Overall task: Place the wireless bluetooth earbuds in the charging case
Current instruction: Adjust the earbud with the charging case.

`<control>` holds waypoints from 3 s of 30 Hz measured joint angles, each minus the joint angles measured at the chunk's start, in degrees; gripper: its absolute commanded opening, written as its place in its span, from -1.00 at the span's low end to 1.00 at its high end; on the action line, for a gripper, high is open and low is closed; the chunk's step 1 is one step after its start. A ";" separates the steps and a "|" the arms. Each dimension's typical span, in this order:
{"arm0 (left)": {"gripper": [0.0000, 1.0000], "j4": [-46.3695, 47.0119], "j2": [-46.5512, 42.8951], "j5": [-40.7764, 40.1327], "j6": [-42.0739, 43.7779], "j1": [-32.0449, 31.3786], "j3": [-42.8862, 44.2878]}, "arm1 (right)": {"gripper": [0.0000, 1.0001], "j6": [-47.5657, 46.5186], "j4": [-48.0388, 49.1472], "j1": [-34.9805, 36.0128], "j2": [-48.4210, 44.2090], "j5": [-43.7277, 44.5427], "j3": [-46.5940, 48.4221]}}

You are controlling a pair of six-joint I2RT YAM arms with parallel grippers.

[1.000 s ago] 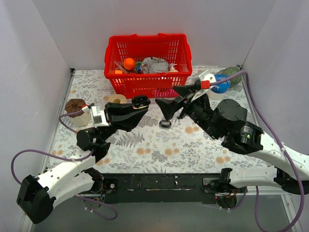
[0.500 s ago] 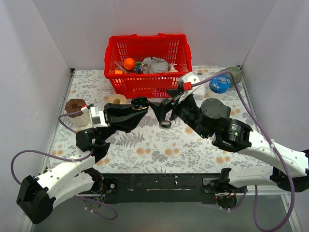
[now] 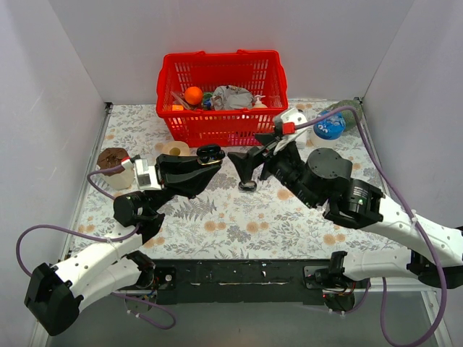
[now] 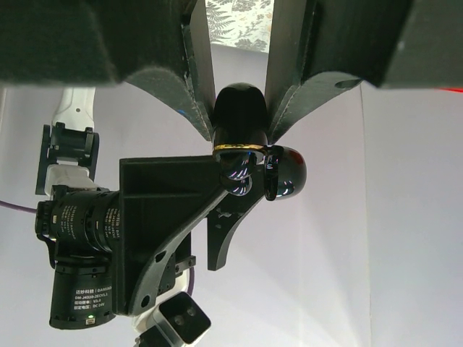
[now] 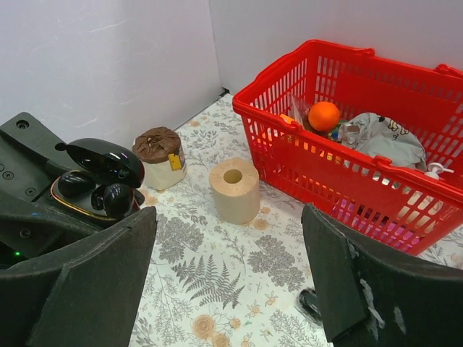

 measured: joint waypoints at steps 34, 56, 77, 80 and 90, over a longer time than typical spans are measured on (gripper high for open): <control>-1.00 -8.28 -0.50 -3.78 0.98 0.00 0.13 | 0.81 17.46 -12.94 -0.02 7.85 -13.55 14.19; -1.00 -8.02 -1.07 -4.15 1.49 0.00 0.13 | 0.76 18.05 -12.07 -0.20 8.59 -15.26 13.86; -1.00 -6.29 -0.22 -5.51 2.54 0.04 0.15 | 0.75 17.35 -12.24 0.00 11.63 -14.32 16.37; -1.00 -6.29 -0.22 -5.73 2.86 0.04 0.15 | 0.76 17.20 -12.76 0.42 11.67 -13.46 16.57; -1.00 -6.34 -0.33 -5.68 3.76 0.02 0.15 | 0.77 17.16 -13.11 0.76 11.54 -12.81 16.57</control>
